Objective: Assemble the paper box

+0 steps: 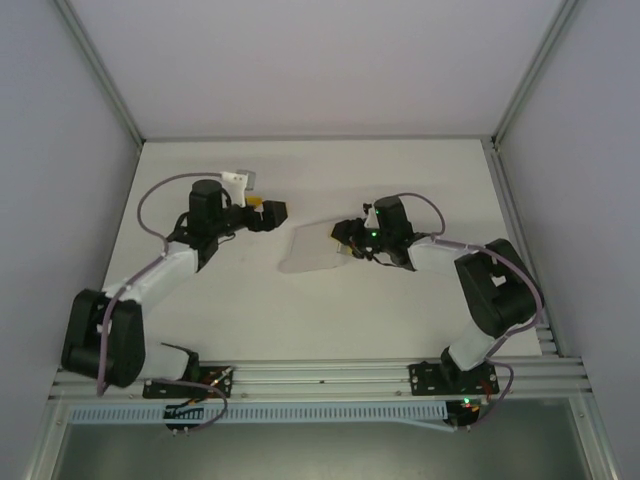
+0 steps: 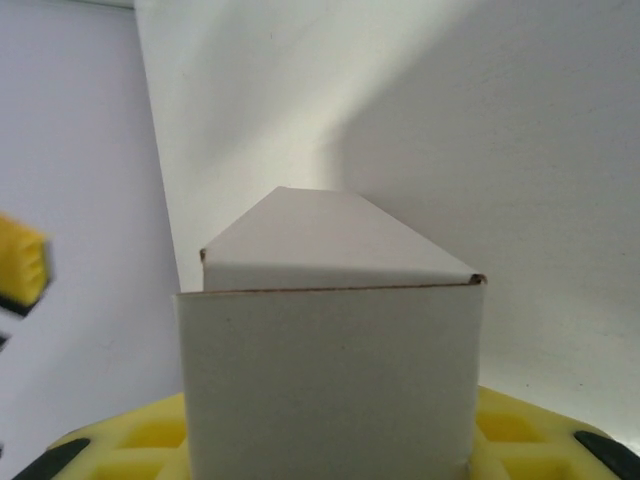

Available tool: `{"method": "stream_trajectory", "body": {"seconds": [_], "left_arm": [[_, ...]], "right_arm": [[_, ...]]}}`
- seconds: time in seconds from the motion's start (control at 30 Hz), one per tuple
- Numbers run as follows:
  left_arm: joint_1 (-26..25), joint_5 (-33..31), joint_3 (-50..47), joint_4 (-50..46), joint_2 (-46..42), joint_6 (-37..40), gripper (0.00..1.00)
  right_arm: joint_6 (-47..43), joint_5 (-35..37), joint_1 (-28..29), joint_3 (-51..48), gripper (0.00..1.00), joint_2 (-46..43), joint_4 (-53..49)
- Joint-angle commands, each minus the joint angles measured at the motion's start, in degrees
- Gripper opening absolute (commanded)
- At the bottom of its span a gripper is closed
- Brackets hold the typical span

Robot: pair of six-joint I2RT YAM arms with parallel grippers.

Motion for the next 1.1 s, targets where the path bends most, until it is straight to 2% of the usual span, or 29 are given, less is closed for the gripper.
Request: {"method": "stream_trajectory", "body": {"seconds": [0.0, 0.1, 0.23, 0.3, 0.6, 0.83, 1.07], "left_arm": [[-5.1, -8.9, -2.7, -3.7, -6.1, 13.9, 1.0], [-12.7, -16.2, -5.2, -4.0, -10.6, 22.6, 1.0], [-20.5, -19.3, -5.7, -6.0, -11.6, 28.8, 1.0], [-24.2, -21.4, -5.9, -6.5, -11.5, 31.4, 1.0], [-38.2, -46.1, -4.6, -5.6, -4.9, 41.4, 1.0], [-42.2, -58.2, -4.4, 0.0, 3.2, 43.0, 1.0], [-43.0, -65.3, -5.2, 9.7, 7.4, 45.4, 1.0]], "right_arm": [[-1.8, -3.0, -0.8, 4.8, 0.32, -1.2, -10.4], [-1.8, -5.7, -1.3, 8.7, 0.31, -1.3, -16.3], [-6.8, -5.8, -2.3, 15.5, 0.31, -1.1, -29.3], [-7.5, -6.1, -2.8, 17.2, 0.31, -1.1, -32.6], [-3.7, -11.0, -5.9, 19.9, 0.28, -0.1, -38.0], [0.4, -13.4, -7.8, 19.9, 0.27, 0.4, -38.0], [2.7, -16.0, -8.1, 19.7, 0.27, 1.4, -37.2]]}}
